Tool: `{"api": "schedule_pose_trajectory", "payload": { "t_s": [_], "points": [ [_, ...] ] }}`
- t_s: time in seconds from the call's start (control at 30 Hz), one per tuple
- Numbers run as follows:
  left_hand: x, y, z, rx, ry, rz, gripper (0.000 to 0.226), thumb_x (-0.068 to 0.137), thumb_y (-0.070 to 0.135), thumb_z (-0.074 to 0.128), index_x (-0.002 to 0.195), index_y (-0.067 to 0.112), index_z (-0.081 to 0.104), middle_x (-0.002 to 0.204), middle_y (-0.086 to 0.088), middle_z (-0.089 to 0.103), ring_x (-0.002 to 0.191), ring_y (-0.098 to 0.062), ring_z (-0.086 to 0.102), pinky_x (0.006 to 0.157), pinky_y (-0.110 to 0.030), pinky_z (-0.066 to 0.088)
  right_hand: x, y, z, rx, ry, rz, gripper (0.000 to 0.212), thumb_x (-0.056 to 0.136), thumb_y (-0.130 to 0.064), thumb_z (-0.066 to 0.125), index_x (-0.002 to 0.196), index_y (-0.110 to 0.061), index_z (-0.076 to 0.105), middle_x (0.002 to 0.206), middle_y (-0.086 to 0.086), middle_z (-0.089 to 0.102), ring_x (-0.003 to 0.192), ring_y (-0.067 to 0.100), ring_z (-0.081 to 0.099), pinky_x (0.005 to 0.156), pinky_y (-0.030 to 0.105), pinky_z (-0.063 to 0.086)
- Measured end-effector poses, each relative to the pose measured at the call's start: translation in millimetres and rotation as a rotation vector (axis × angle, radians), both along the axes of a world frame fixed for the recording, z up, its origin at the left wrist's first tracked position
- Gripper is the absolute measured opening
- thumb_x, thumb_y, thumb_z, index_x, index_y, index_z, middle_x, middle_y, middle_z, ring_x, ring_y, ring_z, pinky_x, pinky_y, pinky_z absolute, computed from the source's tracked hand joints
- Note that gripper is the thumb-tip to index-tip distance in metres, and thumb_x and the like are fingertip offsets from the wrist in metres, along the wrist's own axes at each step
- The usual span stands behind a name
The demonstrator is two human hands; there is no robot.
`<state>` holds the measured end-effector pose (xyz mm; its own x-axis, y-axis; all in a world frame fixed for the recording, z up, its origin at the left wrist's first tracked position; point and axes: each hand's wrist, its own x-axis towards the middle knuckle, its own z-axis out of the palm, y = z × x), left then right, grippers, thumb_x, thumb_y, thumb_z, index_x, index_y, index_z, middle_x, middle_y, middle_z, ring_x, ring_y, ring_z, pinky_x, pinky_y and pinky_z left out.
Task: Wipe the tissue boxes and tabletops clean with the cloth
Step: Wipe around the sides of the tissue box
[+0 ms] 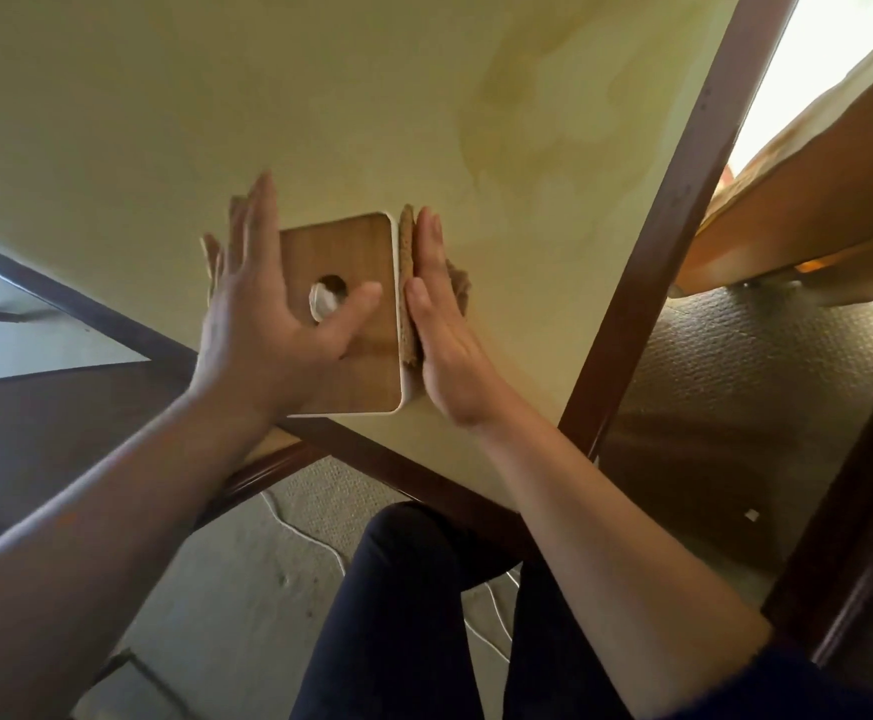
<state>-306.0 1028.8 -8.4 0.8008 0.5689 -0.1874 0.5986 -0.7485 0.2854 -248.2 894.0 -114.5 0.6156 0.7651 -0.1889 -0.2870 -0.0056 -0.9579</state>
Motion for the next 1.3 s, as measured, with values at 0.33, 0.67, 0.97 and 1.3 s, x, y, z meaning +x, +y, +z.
{"api": "schedule_pose_trajectory", "payload": {
  "t_s": [0.33,0.67,0.97,1.3],
  "points": [
    [9.5,-55.7,-40.6,0.064,-0.019,0.487,0.101,0.098,0.073,0.037,0.165,0.008,-0.001,0.174,-0.009,0.003,0.160,-0.023,-0.003,0.130,-0.047,-0.001,-4.0,-3.3,-0.3,-0.037,-0.069,-0.057,0.059,0.115,-0.027,0.024,0.167,-0.018,-0.003,0.177,0.002,-0.010,0.161,0.009,-0.013,0.133,0.047,-0.002],
    [-7.5,-4.9,-25.1,0.058,0.044,-0.503,0.096,0.098,0.065,0.043,0.165,0.006,0.008,0.172,-0.011,0.015,0.161,-0.023,0.009,0.130,-0.053,0.007,-35.8,-68.0,-1.4,0.075,0.159,-0.051,0.055,0.109,-0.047,0.027,0.160,-0.060,0.015,0.176,-0.017,0.004,0.164,0.020,0.003,0.128,0.066,0.010],
    [-10.0,4.7,-28.1,0.057,0.033,-0.706,0.098,0.096,0.063,0.047,0.163,-0.001,0.014,0.171,-0.016,0.019,0.160,-0.029,0.011,0.129,-0.056,0.008,-38.7,-57.6,-2.1,0.081,0.241,-0.044,0.056,0.109,-0.054,0.027,0.162,-0.057,0.010,0.176,-0.015,0.000,0.164,0.019,-0.001,0.129,0.064,0.009],
    [-10.4,5.0,-26.1,0.048,-0.002,-0.713,0.097,0.098,0.066,0.044,0.162,-0.002,0.017,0.169,-0.018,0.021,0.160,-0.030,0.012,0.129,-0.058,0.010,58.9,20.0,-3.0,0.044,0.060,-0.048,0.066,0.110,-0.038,0.019,0.168,-0.013,0.000,0.177,0.005,-0.005,0.162,0.011,-0.003,0.133,0.043,0.000]
  ]
}}
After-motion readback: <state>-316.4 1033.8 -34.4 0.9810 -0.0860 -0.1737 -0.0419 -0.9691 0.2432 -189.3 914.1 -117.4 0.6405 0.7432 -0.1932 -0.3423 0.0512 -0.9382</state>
